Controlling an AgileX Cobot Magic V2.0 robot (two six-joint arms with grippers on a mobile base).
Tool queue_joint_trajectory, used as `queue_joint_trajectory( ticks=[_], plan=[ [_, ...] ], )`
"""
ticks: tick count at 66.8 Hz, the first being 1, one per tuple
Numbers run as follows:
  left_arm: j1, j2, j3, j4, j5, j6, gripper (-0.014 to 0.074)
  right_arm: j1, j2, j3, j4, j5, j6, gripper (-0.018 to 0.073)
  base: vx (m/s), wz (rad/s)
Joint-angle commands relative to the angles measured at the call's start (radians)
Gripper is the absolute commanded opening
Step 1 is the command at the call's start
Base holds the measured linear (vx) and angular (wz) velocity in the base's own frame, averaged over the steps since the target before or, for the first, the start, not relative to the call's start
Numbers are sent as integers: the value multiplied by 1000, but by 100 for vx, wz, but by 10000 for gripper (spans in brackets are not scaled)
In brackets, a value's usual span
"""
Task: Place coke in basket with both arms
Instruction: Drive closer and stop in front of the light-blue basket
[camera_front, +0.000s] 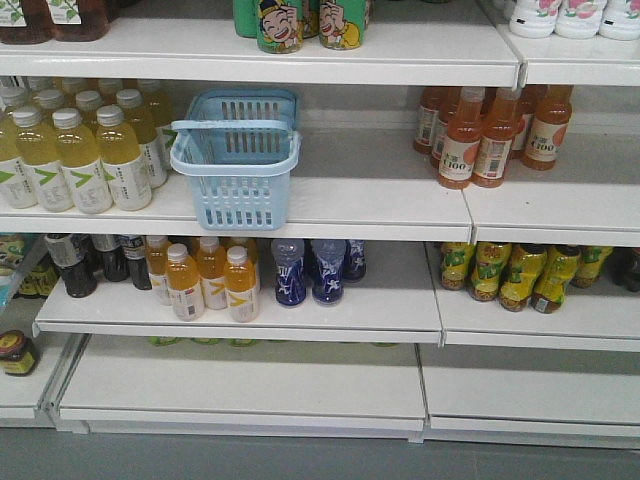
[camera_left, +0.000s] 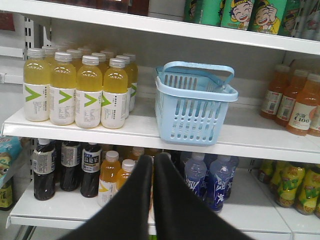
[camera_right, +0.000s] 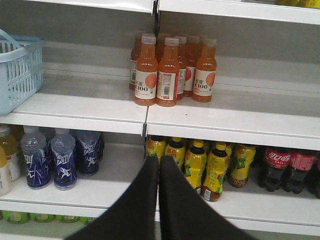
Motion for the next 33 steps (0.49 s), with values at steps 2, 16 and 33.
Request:
queue_joint_trajectory(
  ticks=[2,16,33],
  plan=[
    [2,-20,-33,0,-81,0,-6,-5,-13,7,-12,-68,-11,-5,14,-1],
    [2,-20,-33,0,-81,0,-6,-5,-13,7,-12,-68,-11,-5,12,-1],
    [2,-20,-33,0,-81,0,-6,-5,-13,7,-12,-68,-11,-5,9,-1]
  ],
)
